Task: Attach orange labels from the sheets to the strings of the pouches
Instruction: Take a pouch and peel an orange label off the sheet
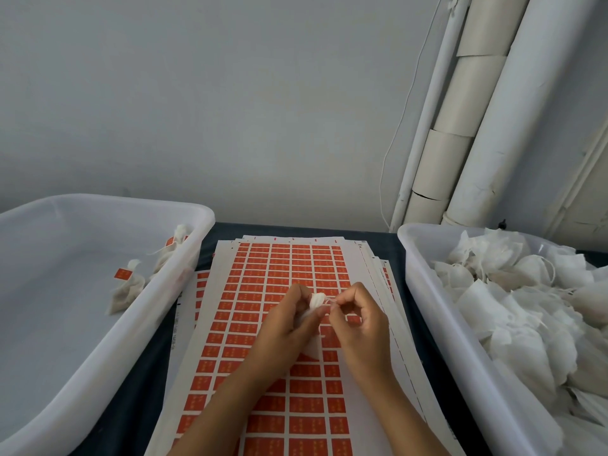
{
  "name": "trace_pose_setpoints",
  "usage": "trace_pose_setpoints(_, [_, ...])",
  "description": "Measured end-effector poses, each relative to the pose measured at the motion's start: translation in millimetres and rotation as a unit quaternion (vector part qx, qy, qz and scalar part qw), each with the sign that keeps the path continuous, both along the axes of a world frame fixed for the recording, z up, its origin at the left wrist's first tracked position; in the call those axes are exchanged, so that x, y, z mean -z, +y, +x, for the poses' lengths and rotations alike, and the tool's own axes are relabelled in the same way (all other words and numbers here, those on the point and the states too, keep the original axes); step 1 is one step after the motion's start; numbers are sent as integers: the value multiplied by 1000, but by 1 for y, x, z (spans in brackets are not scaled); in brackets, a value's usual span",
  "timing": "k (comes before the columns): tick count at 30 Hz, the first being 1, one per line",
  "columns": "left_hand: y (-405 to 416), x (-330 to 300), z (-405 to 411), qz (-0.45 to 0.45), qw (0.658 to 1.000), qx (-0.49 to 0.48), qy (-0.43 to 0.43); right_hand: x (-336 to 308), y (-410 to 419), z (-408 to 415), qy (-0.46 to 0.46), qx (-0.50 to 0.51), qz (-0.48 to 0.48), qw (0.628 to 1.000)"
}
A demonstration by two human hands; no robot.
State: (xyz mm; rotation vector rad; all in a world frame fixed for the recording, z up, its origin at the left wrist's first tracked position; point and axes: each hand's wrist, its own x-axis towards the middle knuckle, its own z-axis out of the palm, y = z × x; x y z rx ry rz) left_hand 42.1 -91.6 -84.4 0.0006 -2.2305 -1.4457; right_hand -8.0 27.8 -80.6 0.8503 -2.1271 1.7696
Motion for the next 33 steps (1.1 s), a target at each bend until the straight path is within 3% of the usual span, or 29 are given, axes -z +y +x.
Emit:
trace_pose_setpoints(5, [-1,2,-4,-5,999,-47,-1,1,1,-1,10,30,-19,999])
trace_pose_setpoints(11, [1,-1,-3,34,999,-33,-13,3,4,-6,12,87,-10,996])
trace_pose_setpoints(20, [4,0,-6,13,999,-22,-42,3,14,-18,-50,77,8,996])
trace_pose_setpoints(23, [1,3,-5,-24,997,-34,-59,4,18,-24,-74,31,44,996])
trace_pose_setpoints(28, [2,5,-8,-28,997,-23,-65,3,19,-30,-78,45,78,993])
trace_pose_setpoints(33, [0,10,-9,-48,993,-21,-101,-9,32,-35,-77,35,188,979])
